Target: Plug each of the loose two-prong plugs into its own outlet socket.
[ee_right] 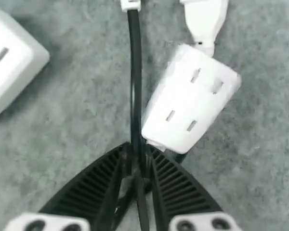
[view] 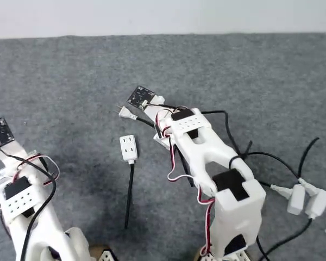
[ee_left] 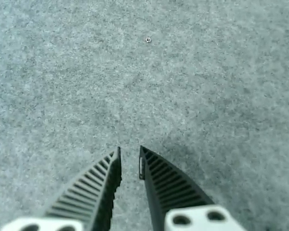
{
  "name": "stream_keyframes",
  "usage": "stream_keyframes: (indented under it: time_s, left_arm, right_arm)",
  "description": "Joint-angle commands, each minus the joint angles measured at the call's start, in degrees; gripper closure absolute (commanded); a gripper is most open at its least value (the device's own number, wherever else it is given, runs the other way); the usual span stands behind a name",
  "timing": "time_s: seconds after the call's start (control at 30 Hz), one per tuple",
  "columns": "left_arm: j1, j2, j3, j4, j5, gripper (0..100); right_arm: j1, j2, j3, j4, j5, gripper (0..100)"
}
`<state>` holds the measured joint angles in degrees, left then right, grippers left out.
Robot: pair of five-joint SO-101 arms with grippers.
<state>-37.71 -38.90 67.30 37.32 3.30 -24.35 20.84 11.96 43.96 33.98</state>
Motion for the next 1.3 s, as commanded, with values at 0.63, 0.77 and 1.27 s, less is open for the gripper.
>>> stream_keyframes:
  time_s: [0.63,0.77,1.27]
  left_arm:
    - [1.93,0.09,-1.98,-1.49,-0.97,93]
    - [1.93,0.09,-1.98,-1.58,-0.97,93]
    - [2.02,0.09,-0.84,-4.31,-0.97,93]
  right_arm:
    - [1.54,-19.03,-5.19,19.30,-5.80,99.0]
    - [1.27,-29.05,-5.27,27.56,-5.98,99.0]
    - [1.71,-44.53,-25.23,59.21,-5.71,99.0]
